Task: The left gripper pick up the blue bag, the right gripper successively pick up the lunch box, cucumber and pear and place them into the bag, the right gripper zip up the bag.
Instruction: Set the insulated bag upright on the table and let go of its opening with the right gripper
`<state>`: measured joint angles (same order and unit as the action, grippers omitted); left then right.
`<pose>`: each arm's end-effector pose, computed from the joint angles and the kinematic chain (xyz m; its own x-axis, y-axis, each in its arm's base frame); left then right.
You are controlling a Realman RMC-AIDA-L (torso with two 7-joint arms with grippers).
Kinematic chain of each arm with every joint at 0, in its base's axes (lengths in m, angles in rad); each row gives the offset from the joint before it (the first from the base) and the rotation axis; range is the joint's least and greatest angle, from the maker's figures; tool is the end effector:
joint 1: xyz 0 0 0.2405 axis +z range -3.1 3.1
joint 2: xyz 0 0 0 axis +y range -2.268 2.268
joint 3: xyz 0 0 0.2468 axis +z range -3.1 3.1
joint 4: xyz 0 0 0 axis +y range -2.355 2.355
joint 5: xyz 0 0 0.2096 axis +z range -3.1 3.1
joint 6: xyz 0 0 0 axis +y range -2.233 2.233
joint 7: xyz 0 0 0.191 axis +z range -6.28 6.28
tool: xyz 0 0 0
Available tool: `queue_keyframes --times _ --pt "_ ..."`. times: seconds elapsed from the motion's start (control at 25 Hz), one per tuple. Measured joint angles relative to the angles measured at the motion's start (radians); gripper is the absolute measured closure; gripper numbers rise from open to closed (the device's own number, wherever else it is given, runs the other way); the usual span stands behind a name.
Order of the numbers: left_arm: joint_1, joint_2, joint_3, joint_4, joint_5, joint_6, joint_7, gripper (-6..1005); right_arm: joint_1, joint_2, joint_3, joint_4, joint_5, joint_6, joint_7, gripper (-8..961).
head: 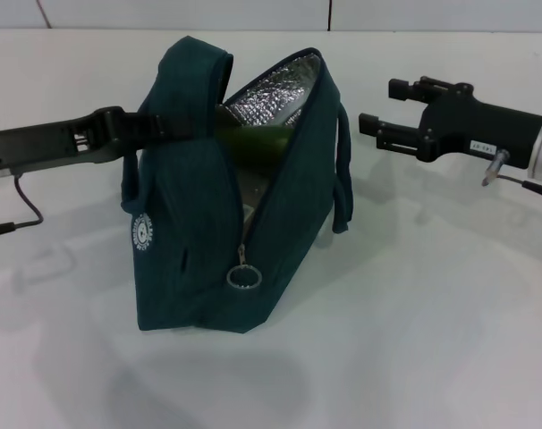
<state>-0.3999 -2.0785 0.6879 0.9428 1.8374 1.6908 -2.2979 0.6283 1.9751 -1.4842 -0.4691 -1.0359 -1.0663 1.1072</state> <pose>-0.2245 0.3322 0.0282 0.2104 0.7920 0.5731 0.8565 -0.4320 0.2826 0.1837 0.4105 -0.0622 0.7953 -0.1417 -0.5894 -0.4056 -0.8469 -0.3437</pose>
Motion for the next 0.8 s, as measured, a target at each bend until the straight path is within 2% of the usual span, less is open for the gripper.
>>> queue_keyframes --times 0.4,0.8 --pt "-0.005 0.000 0.001 -0.002 0.000 -0.001 0.008 949 0.037 0.036 -0.002 0.009 -0.079 0.101 -0.001 244" --pt "-0.005 -0.003 0.003 -0.004 0.000 0.000 0.011 949 0.088 0.044 -0.009 0.053 -0.092 0.126 -0.021 249"
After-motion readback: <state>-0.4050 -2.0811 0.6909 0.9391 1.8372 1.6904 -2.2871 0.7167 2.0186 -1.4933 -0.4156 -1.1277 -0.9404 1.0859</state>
